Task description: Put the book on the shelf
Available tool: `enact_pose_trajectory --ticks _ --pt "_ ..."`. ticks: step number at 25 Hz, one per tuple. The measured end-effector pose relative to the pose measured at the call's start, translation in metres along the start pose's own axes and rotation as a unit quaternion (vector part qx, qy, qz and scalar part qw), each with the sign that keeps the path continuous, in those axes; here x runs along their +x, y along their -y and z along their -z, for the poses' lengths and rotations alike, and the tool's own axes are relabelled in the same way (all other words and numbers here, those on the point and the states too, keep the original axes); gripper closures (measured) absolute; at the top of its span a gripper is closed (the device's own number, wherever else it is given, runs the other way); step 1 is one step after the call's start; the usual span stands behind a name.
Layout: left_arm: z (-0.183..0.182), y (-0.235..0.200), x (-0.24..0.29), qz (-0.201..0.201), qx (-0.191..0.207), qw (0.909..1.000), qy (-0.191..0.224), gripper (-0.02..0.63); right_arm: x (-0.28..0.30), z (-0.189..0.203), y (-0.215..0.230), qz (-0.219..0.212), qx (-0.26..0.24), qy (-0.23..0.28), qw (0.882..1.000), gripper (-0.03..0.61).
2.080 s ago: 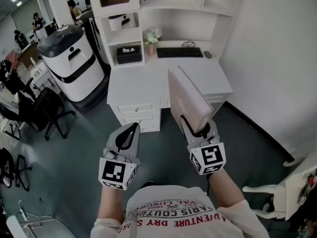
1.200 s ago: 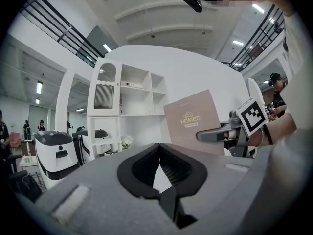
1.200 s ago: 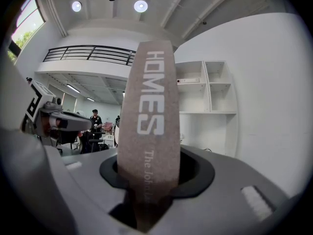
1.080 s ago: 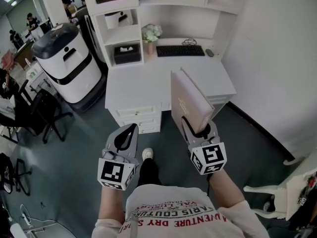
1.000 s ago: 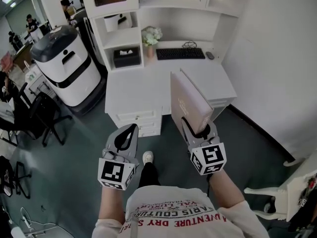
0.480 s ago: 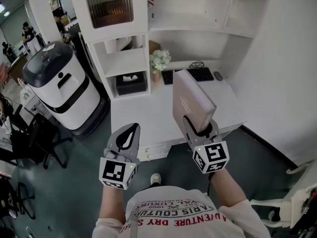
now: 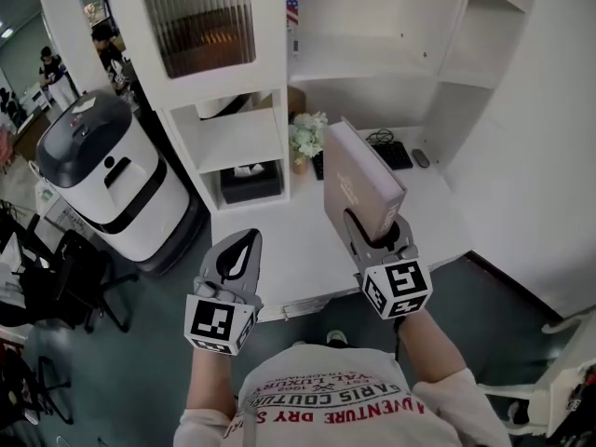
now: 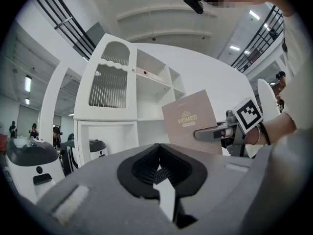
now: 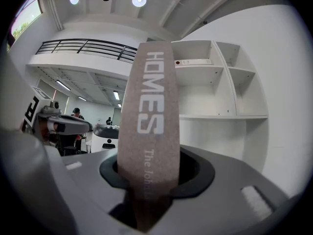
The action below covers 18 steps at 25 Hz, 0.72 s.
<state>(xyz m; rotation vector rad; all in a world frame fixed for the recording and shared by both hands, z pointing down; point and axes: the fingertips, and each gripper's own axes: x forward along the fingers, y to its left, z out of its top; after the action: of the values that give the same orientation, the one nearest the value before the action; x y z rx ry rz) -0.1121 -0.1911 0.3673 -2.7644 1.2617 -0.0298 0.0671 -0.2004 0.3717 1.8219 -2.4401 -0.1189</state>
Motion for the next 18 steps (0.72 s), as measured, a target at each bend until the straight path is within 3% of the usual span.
enact_pose_trajectory --ticks 8,18 --pt "-0.016 -0.001 0.041 -0.026 0.016 0.9995 0.006 0.607 0.039 -0.037 0.034 -0.026 -0.027 0.034 0.999 0.4" --pt "-0.031 0.01 0.08 -0.041 0.017 0.999 0.009 0.607 0.08 -0.145 0.068 -0.04 -0.076 0.109 0.99 0.4"
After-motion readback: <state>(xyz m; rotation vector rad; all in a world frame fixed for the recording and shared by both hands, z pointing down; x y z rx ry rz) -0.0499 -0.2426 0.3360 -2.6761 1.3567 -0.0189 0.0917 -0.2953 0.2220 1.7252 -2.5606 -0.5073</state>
